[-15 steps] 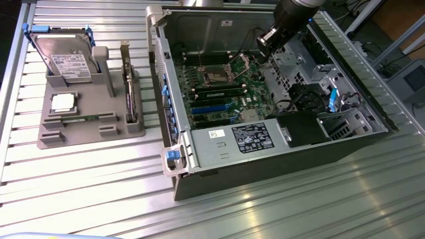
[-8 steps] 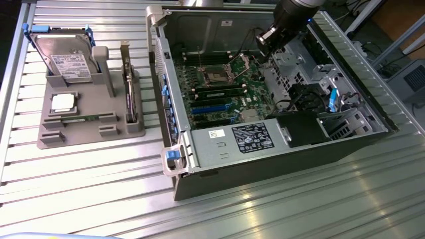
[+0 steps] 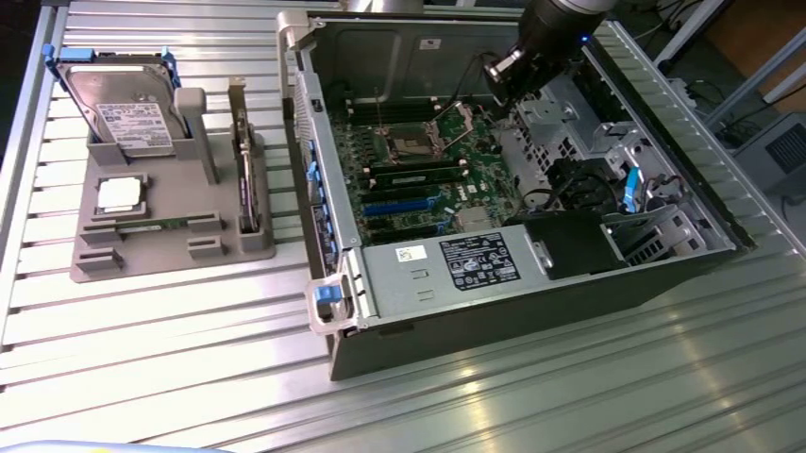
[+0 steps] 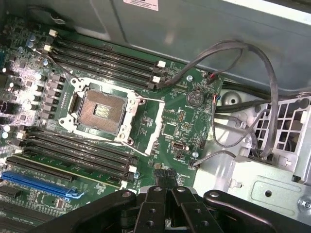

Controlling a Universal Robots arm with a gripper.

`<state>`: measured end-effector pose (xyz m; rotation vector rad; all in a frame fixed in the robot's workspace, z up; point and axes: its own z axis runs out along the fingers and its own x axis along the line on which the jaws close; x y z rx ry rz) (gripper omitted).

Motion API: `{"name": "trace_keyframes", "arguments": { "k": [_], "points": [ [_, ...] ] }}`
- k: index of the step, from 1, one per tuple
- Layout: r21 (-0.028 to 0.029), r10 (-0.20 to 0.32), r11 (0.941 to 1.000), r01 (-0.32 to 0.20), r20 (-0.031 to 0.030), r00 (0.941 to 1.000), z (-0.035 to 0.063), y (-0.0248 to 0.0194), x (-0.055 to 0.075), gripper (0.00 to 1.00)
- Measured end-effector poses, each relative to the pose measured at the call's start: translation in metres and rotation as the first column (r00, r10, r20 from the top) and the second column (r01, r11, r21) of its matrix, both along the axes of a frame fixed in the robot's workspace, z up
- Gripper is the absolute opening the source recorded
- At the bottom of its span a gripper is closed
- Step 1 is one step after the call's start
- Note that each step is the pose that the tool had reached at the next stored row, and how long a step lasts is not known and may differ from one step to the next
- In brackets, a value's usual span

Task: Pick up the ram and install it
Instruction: 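Press down the ram until it locks into place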

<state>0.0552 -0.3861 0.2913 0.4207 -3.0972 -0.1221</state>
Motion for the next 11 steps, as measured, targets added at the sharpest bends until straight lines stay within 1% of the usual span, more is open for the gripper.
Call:
{"name": "trace_keyframes", "arguments": {
  "k": [4, 8, 11],
  "points": [
    [0.0, -0.046, 0.999, 0.046, 0.0, 0.999, 0.0, 0.0, 0.0, 0.11],
    [0.0, -0.077, 0.9971, 0.077, 0.0, 0.9971, 0.0, 0.0, 0.0, 0.11],
    [0.0, -0.109, 0.994, 0.109, 0.0, 0.994, -0.0001, 0.0, 0.0, 0.11]
  ]
}}
